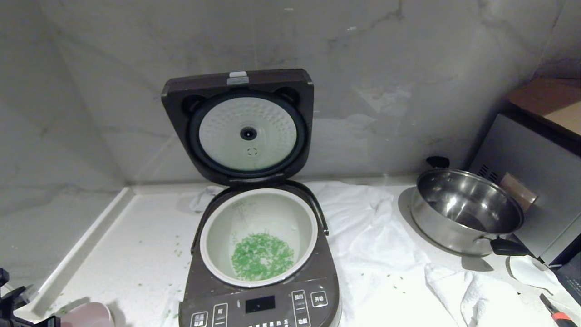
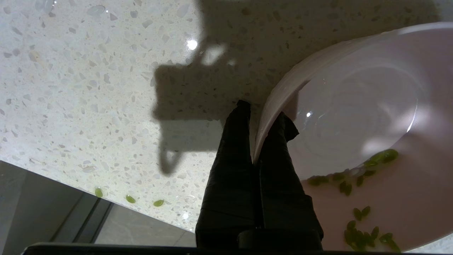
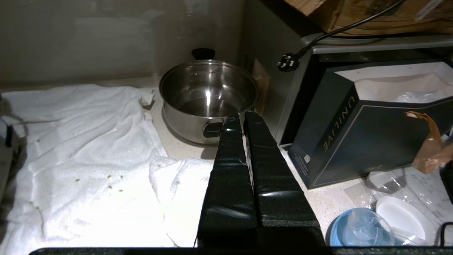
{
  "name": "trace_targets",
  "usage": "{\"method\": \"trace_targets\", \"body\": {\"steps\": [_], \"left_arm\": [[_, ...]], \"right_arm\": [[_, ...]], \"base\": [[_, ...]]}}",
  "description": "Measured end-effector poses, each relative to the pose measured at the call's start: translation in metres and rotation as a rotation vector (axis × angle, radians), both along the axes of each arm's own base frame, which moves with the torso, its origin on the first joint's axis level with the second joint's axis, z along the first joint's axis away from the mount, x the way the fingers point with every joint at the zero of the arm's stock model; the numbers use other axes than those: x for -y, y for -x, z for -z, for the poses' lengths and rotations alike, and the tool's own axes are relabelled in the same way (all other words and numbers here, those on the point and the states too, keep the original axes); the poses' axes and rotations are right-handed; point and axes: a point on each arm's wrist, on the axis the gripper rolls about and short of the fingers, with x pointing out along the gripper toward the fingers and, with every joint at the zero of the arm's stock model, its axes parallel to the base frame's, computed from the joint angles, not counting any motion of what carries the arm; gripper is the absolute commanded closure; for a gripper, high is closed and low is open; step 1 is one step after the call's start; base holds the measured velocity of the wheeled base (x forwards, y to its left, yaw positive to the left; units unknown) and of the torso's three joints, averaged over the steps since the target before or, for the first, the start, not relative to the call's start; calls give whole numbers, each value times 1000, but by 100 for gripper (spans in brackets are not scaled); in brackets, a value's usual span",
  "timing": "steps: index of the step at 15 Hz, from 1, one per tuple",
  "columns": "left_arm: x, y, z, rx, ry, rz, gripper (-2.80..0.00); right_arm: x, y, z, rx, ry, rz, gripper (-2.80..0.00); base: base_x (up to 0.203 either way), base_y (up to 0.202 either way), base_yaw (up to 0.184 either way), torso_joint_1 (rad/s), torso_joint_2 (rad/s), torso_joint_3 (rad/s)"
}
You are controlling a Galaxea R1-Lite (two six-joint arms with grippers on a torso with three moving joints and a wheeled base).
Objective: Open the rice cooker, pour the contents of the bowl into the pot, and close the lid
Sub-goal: Place the bowl on the table
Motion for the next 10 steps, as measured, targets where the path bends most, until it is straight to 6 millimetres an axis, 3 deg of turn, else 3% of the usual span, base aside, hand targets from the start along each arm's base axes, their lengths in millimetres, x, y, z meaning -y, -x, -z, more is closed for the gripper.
{"method": "trace_targets", "body": {"steps": [6,8,10], "left_arm": [[2,-2,-2,6,-5,13,0],[5,-4,-4,11,-11,24,0],[5,-5,-5,16,-12,31,0]], "right_arm": [[2,10,11,34,4,22,0],[1,15,30,37,9,-15,0],[1,12,61,6,9,-65,0]], "base": [[0,0,0,0,0,0],[0,0,0,0,0,0],[0,0,0,0,0,0]]}}
